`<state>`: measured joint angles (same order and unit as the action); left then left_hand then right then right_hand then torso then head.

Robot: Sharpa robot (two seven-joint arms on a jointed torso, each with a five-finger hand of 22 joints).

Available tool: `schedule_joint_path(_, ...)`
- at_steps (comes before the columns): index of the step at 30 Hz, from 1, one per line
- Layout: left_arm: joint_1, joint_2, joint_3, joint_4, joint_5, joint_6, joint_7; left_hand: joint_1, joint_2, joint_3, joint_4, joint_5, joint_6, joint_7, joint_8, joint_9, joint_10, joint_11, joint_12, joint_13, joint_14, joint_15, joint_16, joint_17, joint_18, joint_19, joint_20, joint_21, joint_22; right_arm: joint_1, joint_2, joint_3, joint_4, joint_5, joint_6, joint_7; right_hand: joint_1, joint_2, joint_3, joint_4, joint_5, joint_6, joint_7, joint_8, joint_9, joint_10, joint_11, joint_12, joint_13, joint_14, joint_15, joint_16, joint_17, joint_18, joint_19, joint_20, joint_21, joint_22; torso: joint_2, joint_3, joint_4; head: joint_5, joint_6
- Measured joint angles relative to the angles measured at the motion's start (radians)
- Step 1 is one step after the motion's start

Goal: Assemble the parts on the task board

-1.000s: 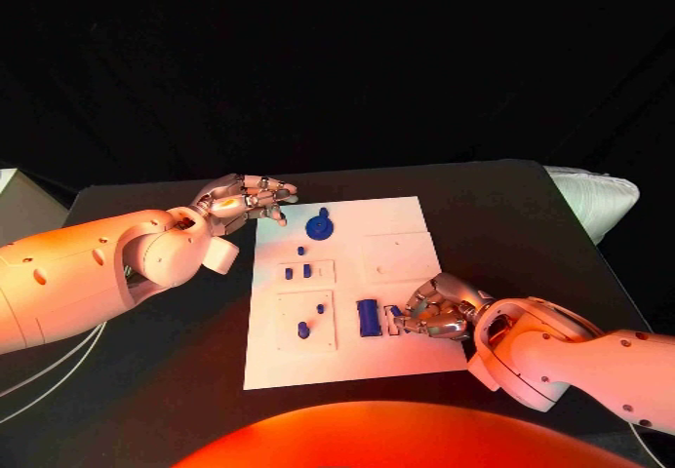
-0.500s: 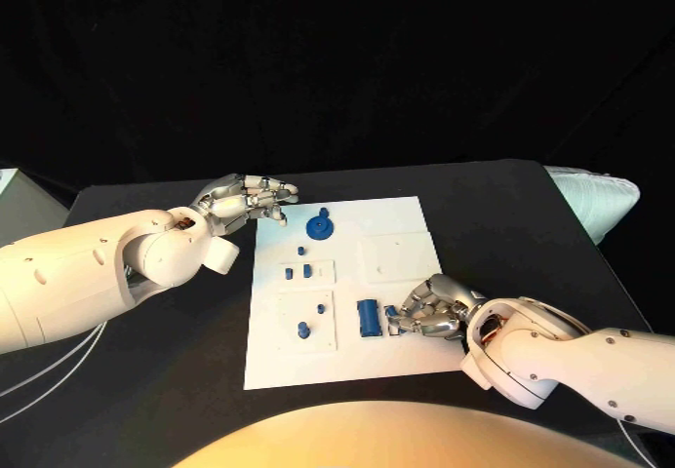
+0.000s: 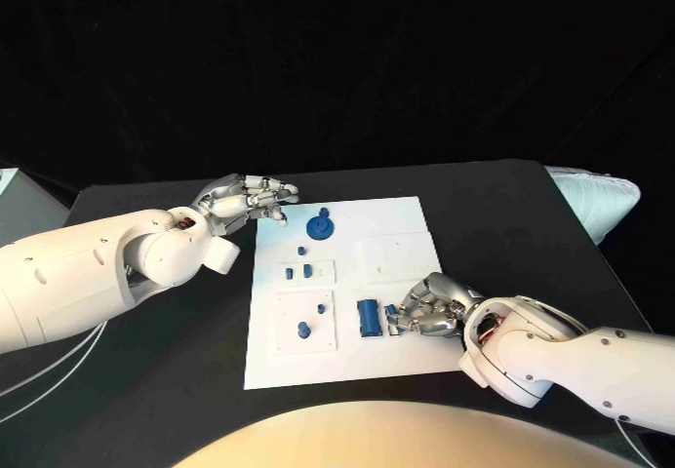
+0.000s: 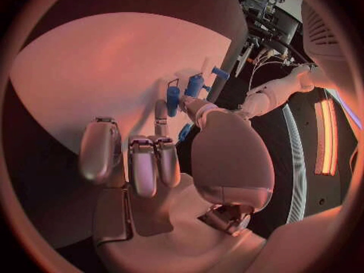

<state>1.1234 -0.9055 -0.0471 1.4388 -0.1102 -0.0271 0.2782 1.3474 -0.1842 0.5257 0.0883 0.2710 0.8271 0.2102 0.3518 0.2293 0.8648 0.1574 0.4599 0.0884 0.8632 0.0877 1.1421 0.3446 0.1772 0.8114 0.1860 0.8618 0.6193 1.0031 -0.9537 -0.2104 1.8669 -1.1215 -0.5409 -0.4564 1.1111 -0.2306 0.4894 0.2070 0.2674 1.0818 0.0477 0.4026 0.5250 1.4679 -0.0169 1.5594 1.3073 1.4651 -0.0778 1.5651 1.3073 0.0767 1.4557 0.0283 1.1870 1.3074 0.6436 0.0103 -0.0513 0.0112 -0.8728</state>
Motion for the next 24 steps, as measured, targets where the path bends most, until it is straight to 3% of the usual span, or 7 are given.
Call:
schedule_joint_path(11,0.000,-0.001,0.000,0.000,0.000,0.000,-0.001,0.000,0.000,0.000,0.000,0.000,0.000,0.000,0.000,0.000,0.000,0.000,0.000,0.000,0.000,0.000,0.000,0.000,0.000,0.000,0.000,0.000,0.000,0.000,0.003,0.000,0.001,-0.017,0.002,-0.004,-0.053,-0.010,-0.049,0.037,0.002,0.002,-0.002,0.004,-0.001,0.000,0.000,0.000,0.000,0.001,-0.001,0.000,0.000,0.000,0.000,0.000,0.000,0.001,0.000,0.0000,0.0002,-0.001,0.000)
schedule_joint_path(13,0.000,-0.001,0.000,0.000,0.000,0.000,-0.002,0.000,0.000,0.000,0.000,0.000,0.000,0.000,0.000,0.000,0.000,0.000,0.000,0.000,0.000,0.000,0.000,0.000,0.000,0.000,0.000,0.000,0.000,0.000,0.002,0.000,0.002,-0.019,0.002,-0.004,-0.060,-0.013,-0.069,0.044,0.034,0.003,-0.002,0.004,-0.001,0.000,0.000,0.000,0.000,0.001,-0.001,0.000,0.000,0.000,0.000,0.000,0.000,0.001,0.000,-0.0001,0.0002,-0.001,0.000)
schedule_joint_path(24,0.000,-0.001,0.000,0.000,0.000,0.001,-0.003,0.000,0.000,0.000,0.000,0.000,0.000,0.000,0.000,0.000,0.000,0.000,0.000,0.000,0.000,0.000,0.000,0.000,0.000,0.000,0.000,0.000,0.000,-0.001,-0.001,0.000,0.008,-0.024,0.005,-0.001,-0.060,-0.013,-0.074,0.047,0.045,0.003,-0.003,0.004,-0.003,0.000,0.000,0.000,0.000,0.001,-0.001,0.000,0.001,0.000,0.000,0.000,0.000,0.001,0.000,0.0001,-0.0004,0.000,0.000)
